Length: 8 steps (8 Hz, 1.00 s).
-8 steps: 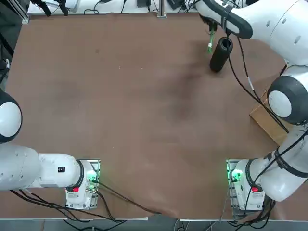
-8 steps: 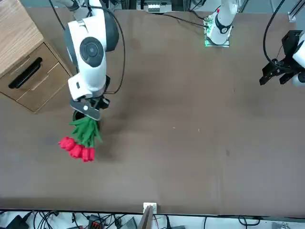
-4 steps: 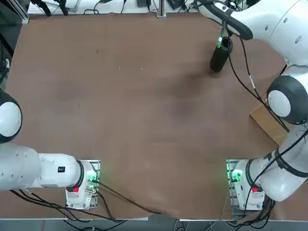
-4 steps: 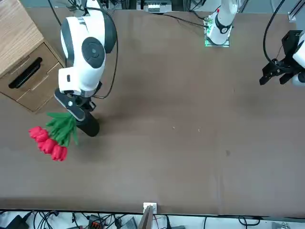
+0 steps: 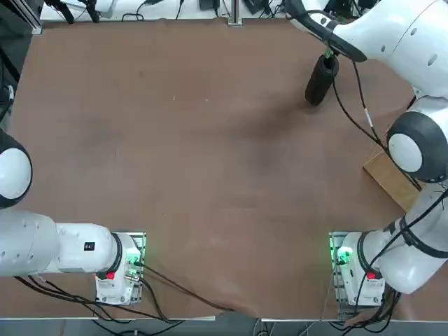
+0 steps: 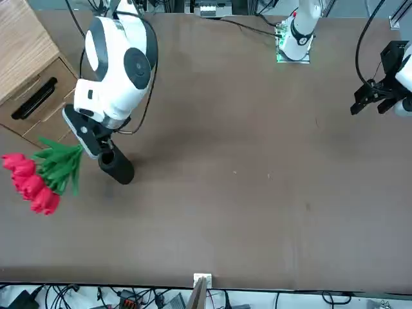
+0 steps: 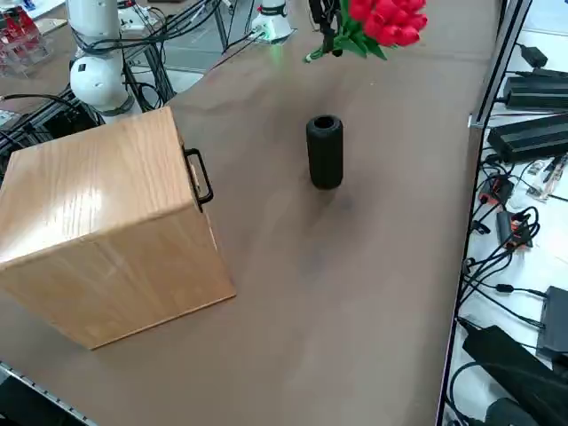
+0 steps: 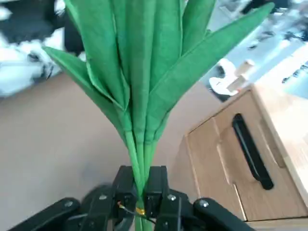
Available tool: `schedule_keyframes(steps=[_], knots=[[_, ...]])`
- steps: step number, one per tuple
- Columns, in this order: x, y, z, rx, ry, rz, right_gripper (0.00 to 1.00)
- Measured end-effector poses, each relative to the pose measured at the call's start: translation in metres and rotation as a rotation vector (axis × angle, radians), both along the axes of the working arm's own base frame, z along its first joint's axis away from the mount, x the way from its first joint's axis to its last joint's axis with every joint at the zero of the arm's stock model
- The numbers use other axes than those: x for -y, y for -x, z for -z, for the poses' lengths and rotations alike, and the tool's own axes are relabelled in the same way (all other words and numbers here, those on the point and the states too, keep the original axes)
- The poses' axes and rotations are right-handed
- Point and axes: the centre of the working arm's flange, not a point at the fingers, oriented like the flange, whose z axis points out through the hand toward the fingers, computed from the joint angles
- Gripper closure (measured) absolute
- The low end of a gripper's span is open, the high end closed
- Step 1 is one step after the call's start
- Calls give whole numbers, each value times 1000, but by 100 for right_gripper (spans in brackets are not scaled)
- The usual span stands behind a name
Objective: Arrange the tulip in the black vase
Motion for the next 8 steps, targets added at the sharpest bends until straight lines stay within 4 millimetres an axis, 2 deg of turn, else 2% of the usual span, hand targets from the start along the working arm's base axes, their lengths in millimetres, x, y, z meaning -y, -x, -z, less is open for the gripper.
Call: schedule_keyframes(steps=[3,5,8], knots=[[7,-1,-7,243,46,188,88],[12,-2,-4,357,124,265,88],[-2,-9,31,475,222,292,88]])
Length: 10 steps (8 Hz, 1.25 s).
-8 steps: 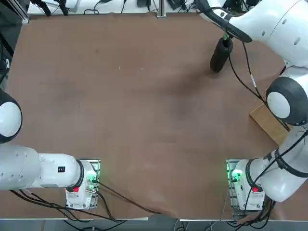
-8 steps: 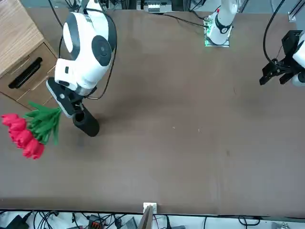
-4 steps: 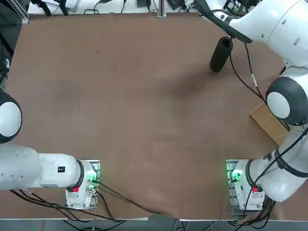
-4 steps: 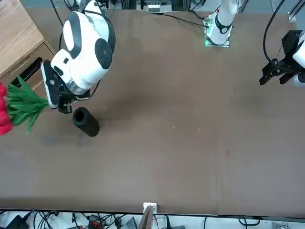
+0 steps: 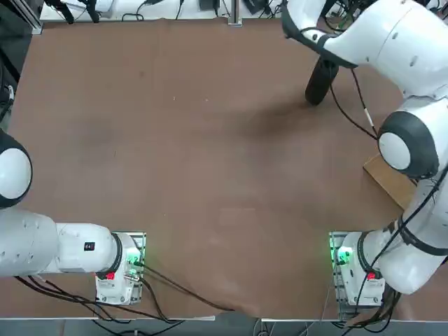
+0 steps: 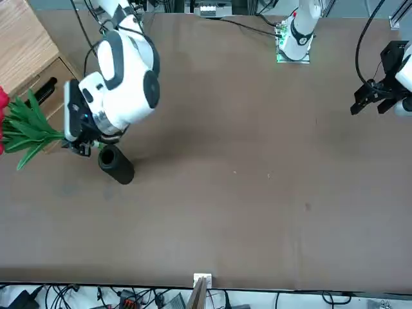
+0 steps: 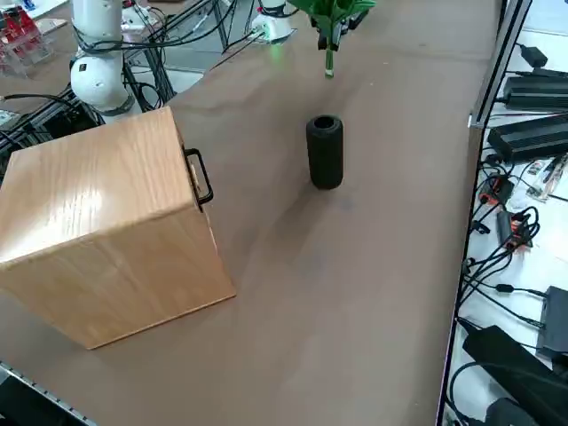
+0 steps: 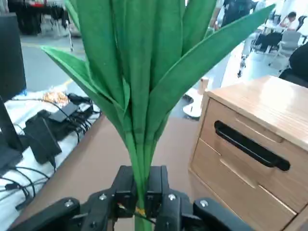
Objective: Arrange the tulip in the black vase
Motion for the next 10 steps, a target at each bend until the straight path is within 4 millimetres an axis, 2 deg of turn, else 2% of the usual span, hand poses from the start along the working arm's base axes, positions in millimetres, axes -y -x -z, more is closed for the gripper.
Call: schedule_keyframes(steps=[2,5,8,10], knots=[[-8,-1,26,30,99,22,88],[-22,1,81,18,244,42,88],[-29,7,118,-15,313,62,88],[-29,5,132,-18,348,55,88]])
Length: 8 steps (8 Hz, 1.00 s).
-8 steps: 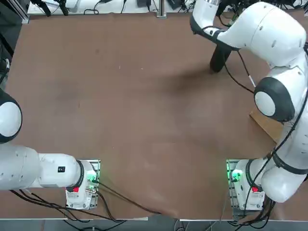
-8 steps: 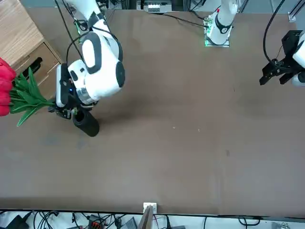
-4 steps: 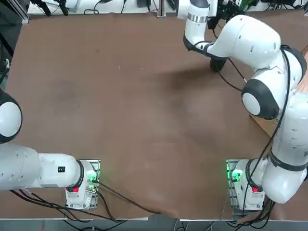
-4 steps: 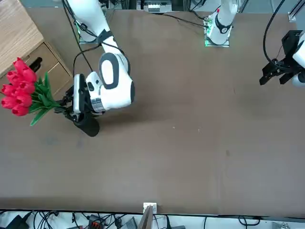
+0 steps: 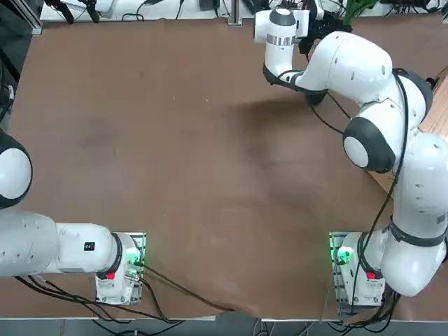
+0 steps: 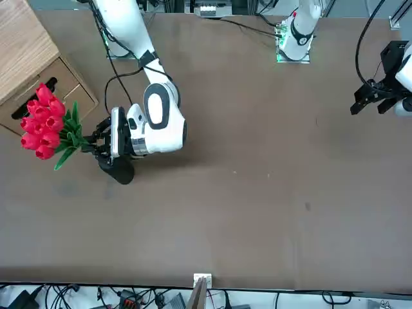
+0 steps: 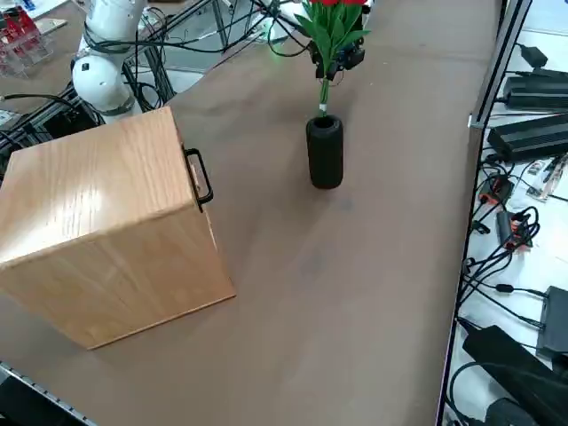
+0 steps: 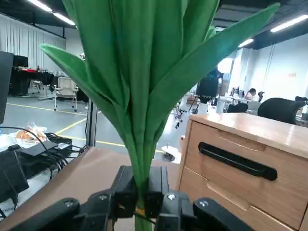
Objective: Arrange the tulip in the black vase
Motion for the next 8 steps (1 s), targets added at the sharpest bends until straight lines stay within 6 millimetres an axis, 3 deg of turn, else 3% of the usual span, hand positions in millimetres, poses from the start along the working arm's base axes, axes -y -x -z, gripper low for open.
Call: schedule_keyframes(steps=[8], knots=[[-1,-2,45,20,53,-12,88]])
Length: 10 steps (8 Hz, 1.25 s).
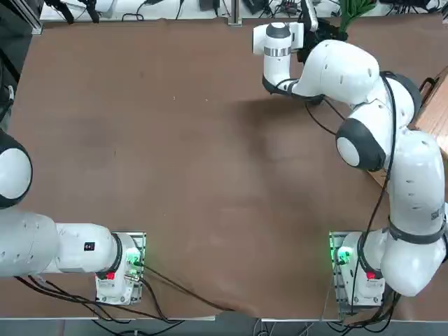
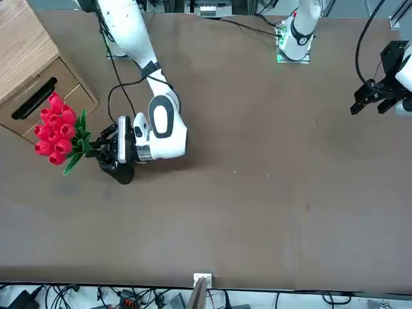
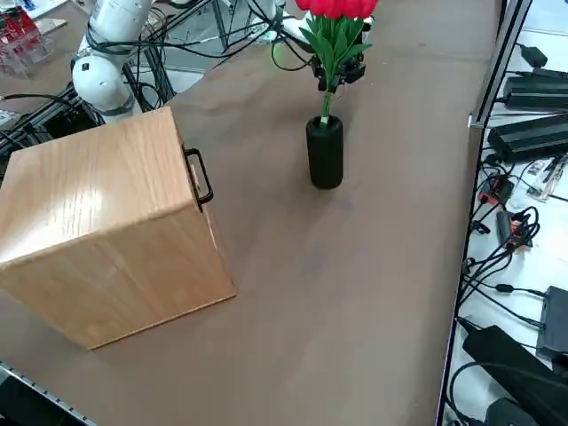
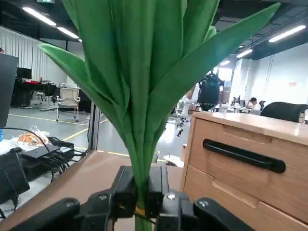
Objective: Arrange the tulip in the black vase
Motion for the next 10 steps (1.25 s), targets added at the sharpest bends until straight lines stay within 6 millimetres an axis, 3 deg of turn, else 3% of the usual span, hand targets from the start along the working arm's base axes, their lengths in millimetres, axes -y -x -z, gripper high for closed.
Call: schedule_keyframes(steps=[5,10], knots=[[-4,-1,37,33,-6,-31,88],[-11,4,55,14,-74,-32,89]])
